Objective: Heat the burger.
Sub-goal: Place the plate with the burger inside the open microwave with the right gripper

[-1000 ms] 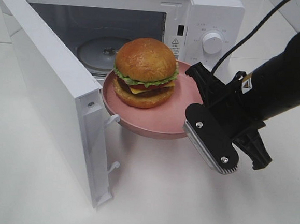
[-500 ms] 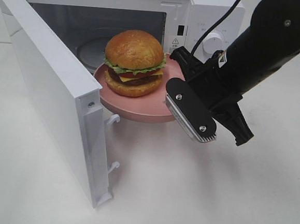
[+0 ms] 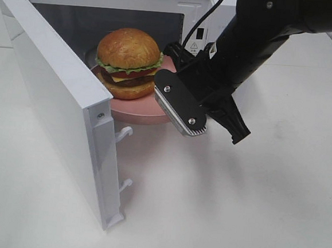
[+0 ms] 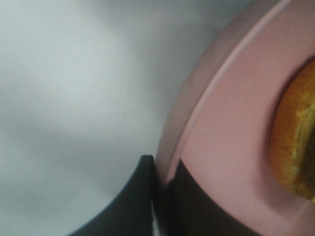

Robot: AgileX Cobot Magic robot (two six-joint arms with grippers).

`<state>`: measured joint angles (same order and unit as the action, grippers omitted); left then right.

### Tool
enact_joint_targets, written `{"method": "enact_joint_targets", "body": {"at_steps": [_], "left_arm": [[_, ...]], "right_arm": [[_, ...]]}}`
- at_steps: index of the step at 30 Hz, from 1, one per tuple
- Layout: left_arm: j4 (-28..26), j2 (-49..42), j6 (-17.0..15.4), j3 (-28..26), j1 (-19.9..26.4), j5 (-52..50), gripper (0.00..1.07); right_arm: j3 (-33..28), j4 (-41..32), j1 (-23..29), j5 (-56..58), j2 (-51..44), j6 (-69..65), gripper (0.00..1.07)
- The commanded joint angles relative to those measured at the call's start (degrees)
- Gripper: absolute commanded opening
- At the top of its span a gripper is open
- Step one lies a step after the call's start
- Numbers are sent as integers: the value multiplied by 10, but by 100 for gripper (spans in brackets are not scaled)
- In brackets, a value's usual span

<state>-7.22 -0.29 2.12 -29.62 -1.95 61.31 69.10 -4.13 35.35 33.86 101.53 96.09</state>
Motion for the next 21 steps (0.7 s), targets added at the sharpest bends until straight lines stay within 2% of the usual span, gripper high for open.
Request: {"method": "enact_joint_targets", "body": {"at_steps": [1,10,21], "left_arm": [[-4,-1,1,1,-2,1,100],[-4,-1,1,1,-2,1,100],[-4,-1,1,1,-2,1,100]], "right_arm": [[29,-14,2,-22,7,-3,0],[100,-10,2,-22,58,-25,0],[156,-9,2,-22,108,-44,0]]}}
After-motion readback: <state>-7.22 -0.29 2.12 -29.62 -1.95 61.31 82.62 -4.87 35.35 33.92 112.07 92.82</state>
